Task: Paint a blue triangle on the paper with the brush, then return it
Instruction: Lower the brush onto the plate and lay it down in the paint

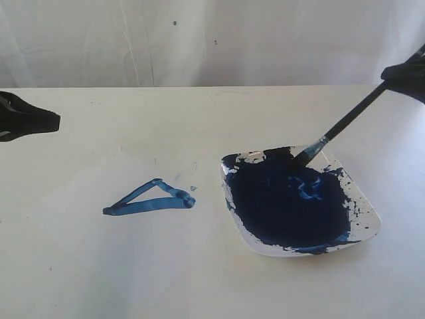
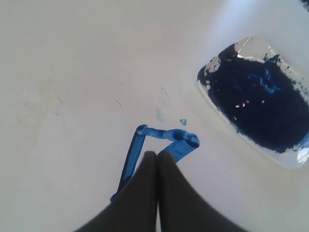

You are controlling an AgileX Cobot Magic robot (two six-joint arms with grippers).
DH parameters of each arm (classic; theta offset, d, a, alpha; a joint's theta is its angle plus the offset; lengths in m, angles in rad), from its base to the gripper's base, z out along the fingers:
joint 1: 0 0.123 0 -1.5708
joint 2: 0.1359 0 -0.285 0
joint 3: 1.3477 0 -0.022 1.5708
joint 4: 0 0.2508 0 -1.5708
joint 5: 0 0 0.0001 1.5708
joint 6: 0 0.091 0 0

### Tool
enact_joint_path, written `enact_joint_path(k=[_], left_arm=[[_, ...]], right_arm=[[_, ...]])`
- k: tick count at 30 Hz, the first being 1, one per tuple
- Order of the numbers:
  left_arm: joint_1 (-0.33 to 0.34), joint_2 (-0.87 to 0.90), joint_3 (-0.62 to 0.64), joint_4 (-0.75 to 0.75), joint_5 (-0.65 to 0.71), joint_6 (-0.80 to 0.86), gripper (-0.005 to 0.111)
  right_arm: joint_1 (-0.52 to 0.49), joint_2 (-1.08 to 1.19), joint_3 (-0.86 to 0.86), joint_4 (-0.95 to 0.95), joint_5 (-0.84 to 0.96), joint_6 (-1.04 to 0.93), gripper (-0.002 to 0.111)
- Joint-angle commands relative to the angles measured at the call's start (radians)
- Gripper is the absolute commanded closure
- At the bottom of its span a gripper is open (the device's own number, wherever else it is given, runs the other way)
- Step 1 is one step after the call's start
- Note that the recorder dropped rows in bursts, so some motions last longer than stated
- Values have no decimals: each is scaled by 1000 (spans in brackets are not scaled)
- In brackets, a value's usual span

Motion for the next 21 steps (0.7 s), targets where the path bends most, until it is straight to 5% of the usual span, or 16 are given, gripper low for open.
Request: enact_joint_path(k=[1,11,17,21], left_arm=[[-10,8,6,-148,71,26,107],[-150,135,6,-246,122,309,107],[-165,138,6,-315,138,644,107],[-165,138,6,-355,176,685,107]], right_arm=[[-6,62,49,18,-37,-20,108],[37,146,77,131,40,-18,108],[44,146,77,131,138,-18,108],[44,146,77,122,124,-27,108]])
